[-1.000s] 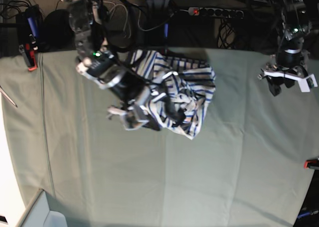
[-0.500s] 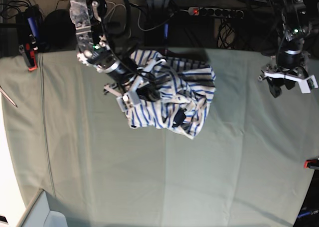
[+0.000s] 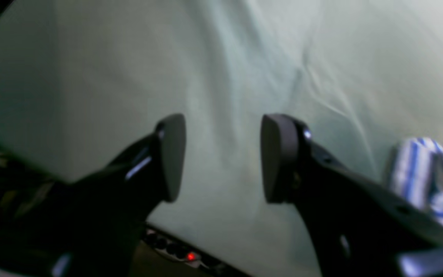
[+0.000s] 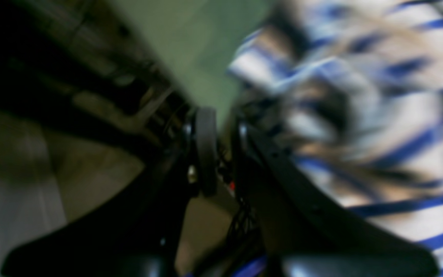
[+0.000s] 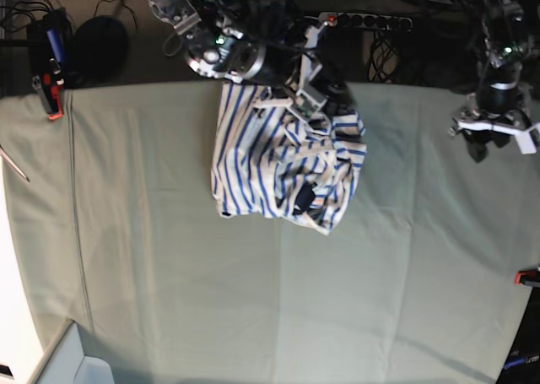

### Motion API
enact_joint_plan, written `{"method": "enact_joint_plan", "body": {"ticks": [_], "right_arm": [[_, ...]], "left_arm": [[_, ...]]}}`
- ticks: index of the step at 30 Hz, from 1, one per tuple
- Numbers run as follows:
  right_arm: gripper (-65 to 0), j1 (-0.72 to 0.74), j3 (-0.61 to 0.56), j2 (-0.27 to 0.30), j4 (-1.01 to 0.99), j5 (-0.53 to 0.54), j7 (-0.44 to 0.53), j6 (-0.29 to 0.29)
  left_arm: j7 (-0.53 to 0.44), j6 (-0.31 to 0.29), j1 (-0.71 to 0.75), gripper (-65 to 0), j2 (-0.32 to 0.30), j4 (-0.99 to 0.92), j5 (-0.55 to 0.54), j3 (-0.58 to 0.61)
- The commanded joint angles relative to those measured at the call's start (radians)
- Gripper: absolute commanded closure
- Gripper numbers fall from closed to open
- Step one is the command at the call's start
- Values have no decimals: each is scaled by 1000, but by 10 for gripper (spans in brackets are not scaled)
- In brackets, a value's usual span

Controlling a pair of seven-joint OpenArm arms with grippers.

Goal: Layout the t-shirt on the table in an organized manner, then fold the t-shirt properly
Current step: 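Press and adjust the folded stack's edge with the right gripper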

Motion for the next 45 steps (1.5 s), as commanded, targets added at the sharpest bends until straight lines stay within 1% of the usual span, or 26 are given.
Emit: {"method": "enact_joint_plan", "body": {"ticks": [1,3,5,8,10,12,17,18,19,27,34,35,36,37,38,41,42,45], "right_arm": [[-49,-1,2,14,52,16,33,4],[-48,-26,34,34,111,16,33,2],[-51,-50,92,36,173,16,33,2],[-53,-69,184,16,220,16,29,2],[-76,-69,227,0,222,14,27,2],[-124,-70,249,-3,222,14,27,2],[-322,-72,250,-4,222,14,27,2],[-355,-72,249,-4,219,14,27,2],[-372,-72,249,-6,208,14,27,2],[-377,-61,247,-58,119,14,33,2],[-374,-30,247,-78,65,14,33,2],[-365,-23,247,-80,65,14,33,2],[-343,-21,247,-80,65,14,33,2],[-301,-19,247,-80,65,14,33,2],[-254,-18,247,-81,65,14,33,2],[-54,-18,247,-84,67,14,32,2],[0,-21,247,-84,68,14,32,2],[0,-29,221,-81,76,14,29,2]], "left_arm": [[-24,-3,0,-312,-9,15,-1,-16],[-24,-3,0,-312,-11,13,-1,-35],[-24,-3,0,-312,-11,13,-1,-53],[-24,-3,2,-312,-11,13,-1,-61],[-24,-3,3,-312,-9,13,-1,-61],[-24,-3,6,-312,-9,13,-1,-56],[-24,-3,6,-312,-9,13,-1,-53],[-24,-3,6,-312,-9,13,-1,-53],[-24,-3,6,-312,-9,13,-1,-52],[-22,-3,8,-312,-9,13,-1,-53],[-22,-3,8,-312,-9,13,-1,-52],[-22,-3,8,-312,-9,13,-1,-52],[-22,-3,8,-312,-9,13,-1,-52],[-22,-3,5,-312,-9,13,-1,-52],[-22,-3,3,-312,-9,13,-1,-55],[-22,-3,3,-312,-9,13,-1,-56],[-22,-3,3,-312,-9,13,-1,-58],[-22,-3,2,-312,-11,13,-1,-58]]}}
